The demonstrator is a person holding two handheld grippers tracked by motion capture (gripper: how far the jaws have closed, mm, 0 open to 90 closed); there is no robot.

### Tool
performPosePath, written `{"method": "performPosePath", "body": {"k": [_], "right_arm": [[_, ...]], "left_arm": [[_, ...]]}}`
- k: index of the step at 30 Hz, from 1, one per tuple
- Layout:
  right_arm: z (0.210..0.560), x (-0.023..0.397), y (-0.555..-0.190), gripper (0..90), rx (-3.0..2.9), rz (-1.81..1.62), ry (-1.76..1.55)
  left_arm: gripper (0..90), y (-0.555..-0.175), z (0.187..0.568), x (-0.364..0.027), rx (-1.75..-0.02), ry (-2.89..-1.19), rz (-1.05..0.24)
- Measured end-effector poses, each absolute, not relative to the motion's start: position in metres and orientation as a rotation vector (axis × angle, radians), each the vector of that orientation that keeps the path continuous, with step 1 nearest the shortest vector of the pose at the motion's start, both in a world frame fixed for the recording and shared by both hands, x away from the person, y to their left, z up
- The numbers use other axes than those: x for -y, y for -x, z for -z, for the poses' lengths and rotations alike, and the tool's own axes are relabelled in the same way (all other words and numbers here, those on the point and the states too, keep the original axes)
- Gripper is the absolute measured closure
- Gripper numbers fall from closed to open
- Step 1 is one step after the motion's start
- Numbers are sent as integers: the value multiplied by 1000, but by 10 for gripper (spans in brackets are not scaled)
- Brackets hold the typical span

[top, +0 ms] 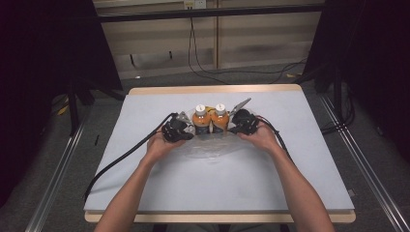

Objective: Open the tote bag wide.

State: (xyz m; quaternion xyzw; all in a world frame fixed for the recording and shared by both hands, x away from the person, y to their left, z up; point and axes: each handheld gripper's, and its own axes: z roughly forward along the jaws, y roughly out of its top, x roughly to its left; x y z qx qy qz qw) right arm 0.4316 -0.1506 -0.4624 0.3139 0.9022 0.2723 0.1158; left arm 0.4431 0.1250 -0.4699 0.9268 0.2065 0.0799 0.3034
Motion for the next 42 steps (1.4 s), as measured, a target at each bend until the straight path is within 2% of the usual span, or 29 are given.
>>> {"method": "performPosePath", "body": {"k": [13, 29, 42], "right_arm": [[467, 164, -434, 900, -2615, -708, -964], [465, 178, -437, 900, -2581, -574, -979], [461, 217, -436, 900, -2612, -417, -955]], "left_arm": [[900, -450, 466, -143, -573, -2540, -326], [900, -450, 462, -152, -523, -2613, -325], [900, -451, 459, -161, -501, -2688, -335]]}}
